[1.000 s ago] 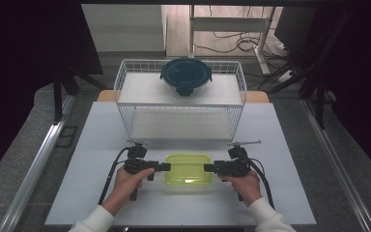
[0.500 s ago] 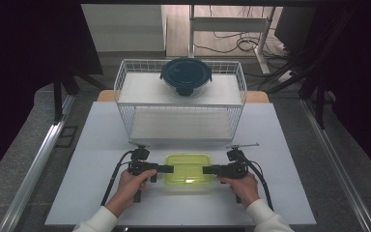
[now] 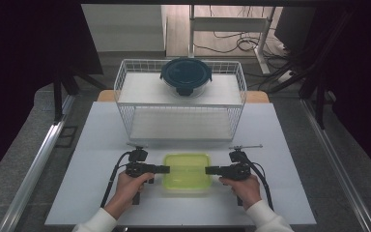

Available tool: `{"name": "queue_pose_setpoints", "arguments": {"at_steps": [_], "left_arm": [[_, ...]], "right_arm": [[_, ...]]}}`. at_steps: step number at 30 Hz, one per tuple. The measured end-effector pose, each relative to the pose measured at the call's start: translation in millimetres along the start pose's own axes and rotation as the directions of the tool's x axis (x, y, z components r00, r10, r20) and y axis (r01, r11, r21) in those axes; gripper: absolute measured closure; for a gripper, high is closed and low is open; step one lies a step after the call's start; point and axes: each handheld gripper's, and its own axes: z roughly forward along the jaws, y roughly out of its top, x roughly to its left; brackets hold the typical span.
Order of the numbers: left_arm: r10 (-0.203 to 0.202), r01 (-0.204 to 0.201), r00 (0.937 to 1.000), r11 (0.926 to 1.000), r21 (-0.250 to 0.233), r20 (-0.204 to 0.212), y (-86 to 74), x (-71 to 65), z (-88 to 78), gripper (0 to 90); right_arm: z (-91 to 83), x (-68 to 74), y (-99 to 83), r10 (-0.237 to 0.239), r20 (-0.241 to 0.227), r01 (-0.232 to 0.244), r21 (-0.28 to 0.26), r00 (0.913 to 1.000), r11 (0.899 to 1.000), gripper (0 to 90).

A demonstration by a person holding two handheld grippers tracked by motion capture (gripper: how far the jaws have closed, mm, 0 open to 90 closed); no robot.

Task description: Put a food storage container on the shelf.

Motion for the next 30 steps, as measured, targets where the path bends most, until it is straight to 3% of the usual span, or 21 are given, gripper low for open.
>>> {"name": "queue_pose_setpoints", "arguments": {"at_steps": [4,8,15,30], "left_arm": [[0.009,-0.009,0.9999,0.9999,-0.011,0.005,-0.4,-3.3,-3.6,73.8],[0.017,-0.017,0.9998,0.9996,-0.023,0.009,-0.3,-5.6,-7.1,75.2],[0.057,-0.057,0.9984,0.997,-0.053,0.004,0.7,-14.4,-15.8,76.0],[0.13,-0.129,0.9916,0.986,-0.106,0.002,9.7,-33.6,-34.4,76.4]], "right_arm": [[-5.8,5.5,1.3,-0.04,0.006,0.04,-0.015,0.9992,0.999,78.5],[-8.0,7.8,1.2,-0.051,0.001,0.051,-0.024,0.9987,0.998,78.6],[-14.7,15.5,3.4,-0.093,0.008,0.094,-0.05,0.9956,0.994,78.8],[-33.1,35.1,13.9,-0.185,0.034,0.187,-0.112,0.9822,0.976,79.0]]}}
